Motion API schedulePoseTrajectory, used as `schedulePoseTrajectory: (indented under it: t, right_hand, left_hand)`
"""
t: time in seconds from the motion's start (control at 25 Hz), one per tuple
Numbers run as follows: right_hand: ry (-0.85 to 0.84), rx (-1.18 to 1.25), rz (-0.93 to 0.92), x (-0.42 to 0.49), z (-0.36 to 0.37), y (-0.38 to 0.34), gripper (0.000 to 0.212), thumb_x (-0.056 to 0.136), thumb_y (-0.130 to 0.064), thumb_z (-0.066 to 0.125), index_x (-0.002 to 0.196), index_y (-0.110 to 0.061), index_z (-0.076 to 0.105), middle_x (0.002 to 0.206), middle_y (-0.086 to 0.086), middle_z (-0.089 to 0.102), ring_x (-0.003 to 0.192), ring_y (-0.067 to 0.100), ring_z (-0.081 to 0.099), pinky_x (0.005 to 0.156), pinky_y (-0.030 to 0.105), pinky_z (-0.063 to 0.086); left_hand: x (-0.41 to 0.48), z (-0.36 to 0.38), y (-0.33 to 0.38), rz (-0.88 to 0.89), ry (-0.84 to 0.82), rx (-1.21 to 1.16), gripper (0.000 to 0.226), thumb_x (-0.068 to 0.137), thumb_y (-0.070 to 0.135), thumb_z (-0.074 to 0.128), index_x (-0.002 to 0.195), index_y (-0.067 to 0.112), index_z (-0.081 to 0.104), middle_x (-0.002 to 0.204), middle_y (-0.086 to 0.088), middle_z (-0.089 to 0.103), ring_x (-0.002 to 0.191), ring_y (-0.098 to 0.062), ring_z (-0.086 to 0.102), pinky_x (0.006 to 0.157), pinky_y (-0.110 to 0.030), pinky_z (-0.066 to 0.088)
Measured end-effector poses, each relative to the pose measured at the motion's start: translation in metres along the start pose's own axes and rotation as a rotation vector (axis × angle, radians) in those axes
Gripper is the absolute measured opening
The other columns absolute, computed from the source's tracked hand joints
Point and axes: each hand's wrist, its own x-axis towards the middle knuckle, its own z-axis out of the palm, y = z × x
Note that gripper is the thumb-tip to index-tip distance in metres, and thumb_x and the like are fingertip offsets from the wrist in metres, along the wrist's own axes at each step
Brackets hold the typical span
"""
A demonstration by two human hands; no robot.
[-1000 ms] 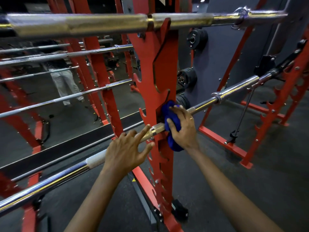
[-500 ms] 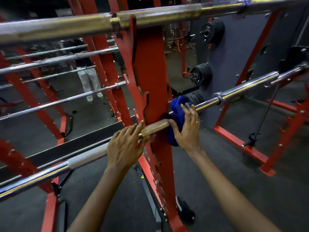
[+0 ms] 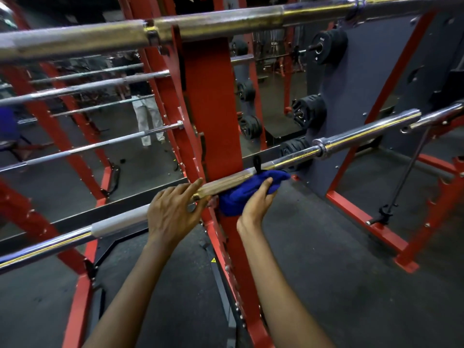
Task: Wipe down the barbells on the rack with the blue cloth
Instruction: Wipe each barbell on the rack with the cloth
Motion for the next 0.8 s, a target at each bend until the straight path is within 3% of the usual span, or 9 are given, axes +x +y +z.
schedulePoseTrajectory:
  t: [0.08, 0.16, 0.24, 0.36, 0.44, 0.6, 0.72, 0.8]
  right_hand:
    - [-0.042, 0.029, 0.087, 0.008, -0.009, -0.007, 0.039, 0.110, -0.037, 0.041, 0.134, -0.011, 0.058, 0.113, -0.002, 0.071, 0.093, 0.008, 0.071, 0.079, 0.017, 0.055]
    - [0.027, 0.108, 0.145, 0.032, -0.001, -0.019, 0.035, 0.112, -0.031, 0.037, 0.104, -0.010, 0.064, 0.085, -0.002, 0.070, 0.077, 0.013, 0.069, 0.061, 0.013, 0.053]
    - [0.105, 0.158, 0.151, 0.052, 0.004, -0.029, 0.032, 0.112, -0.026, 0.038, 0.090, -0.016, 0.059, 0.085, -0.001, 0.064, 0.078, 0.018, 0.064, 0.057, 0.012, 0.050]
    - [0.095, 0.081, 0.040, 0.051, -0.004, -0.022, 0.020, 0.109, -0.028, 0.047, 0.106, -0.012, 0.058, 0.099, 0.003, 0.067, 0.082, 0.015, 0.066, 0.078, 0.023, 0.054]
    - [0.086, -0.168, -0.125, 0.033, -0.012, -0.017, 0.017, 0.106, -0.029, 0.054, 0.113, -0.014, 0.052, 0.098, -0.003, 0.064, 0.085, 0.008, 0.065, 0.080, 0.019, 0.051]
    - [-0.068, -0.697, -0.637, 0.026, -0.022, -0.020, 0.038, 0.098, -0.037, 0.066, 0.126, -0.012, 0.060, 0.120, -0.001, 0.050, 0.111, 0.021, 0.059, 0.093, 0.030, 0.051]
    - [-0.189, -1.034, -0.862, 0.036, -0.022, -0.026, 0.047, 0.098, -0.039, 0.064, 0.138, -0.016, 0.060, 0.128, 0.004, 0.049, 0.119, 0.019, 0.046, 0.096, 0.025, 0.043]
    - [-0.139, -1.115, -0.928, 0.054, -0.016, -0.039, 0.050, 0.095, -0.032, 0.066, 0.143, -0.020, 0.058, 0.130, 0.006, 0.053, 0.120, 0.022, 0.046, 0.102, 0.032, 0.038]
  left_hand:
    - [-0.001, -0.001, 0.001, -0.009, -0.008, -0.011, 0.058, 0.099, 0.066, 0.041, 0.138, 0.029, 0.062, 0.114, 0.001, 0.074, 0.095, -0.023, 0.069, 0.078, -0.037, 0.048]
    - [-0.001, -0.002, 0.001, -0.012, -0.010, -0.022, 0.058, 0.099, 0.065, 0.040, 0.137, 0.028, 0.063, 0.115, 0.001, 0.073, 0.099, -0.023, 0.067, 0.082, -0.037, 0.047]
    - [-0.002, -0.002, 0.000, 0.013, -0.001, -0.032, 0.056, 0.101, 0.061, 0.042, 0.139, 0.026, 0.061, 0.120, 0.000, 0.071, 0.108, -0.023, 0.064, 0.089, -0.037, 0.045]
    - [-0.005, 0.002, 0.000, 0.025, 0.036, -0.028, 0.051, 0.102, 0.054, 0.046, 0.142, 0.024, 0.058, 0.130, -0.002, 0.067, 0.119, -0.024, 0.058, 0.099, -0.039, 0.042]
    - [-0.007, 0.006, 0.003, 0.007, 0.038, -0.027, 0.049, 0.103, 0.051, 0.046, 0.143, 0.025, 0.056, 0.135, -0.003, 0.064, 0.124, -0.025, 0.056, 0.104, -0.041, 0.040]
    - [-0.012, 0.012, 0.011, -0.065, 0.055, -0.044, 0.046, 0.103, 0.047, 0.049, 0.145, 0.028, 0.054, 0.136, 0.001, 0.063, 0.123, -0.024, 0.057, 0.106, -0.045, 0.039]
    - [-0.015, 0.014, 0.012, -0.077, 0.075, -0.066, 0.044, 0.105, 0.046, 0.049, 0.146, 0.029, 0.053, 0.137, 0.000, 0.062, 0.125, -0.024, 0.056, 0.106, -0.046, 0.038]
    - [-0.017, 0.014, 0.012, -0.070, 0.087, -0.063, 0.044, 0.105, 0.044, 0.048, 0.146, 0.029, 0.054, 0.139, -0.002, 0.062, 0.128, -0.025, 0.056, 0.109, -0.047, 0.037]
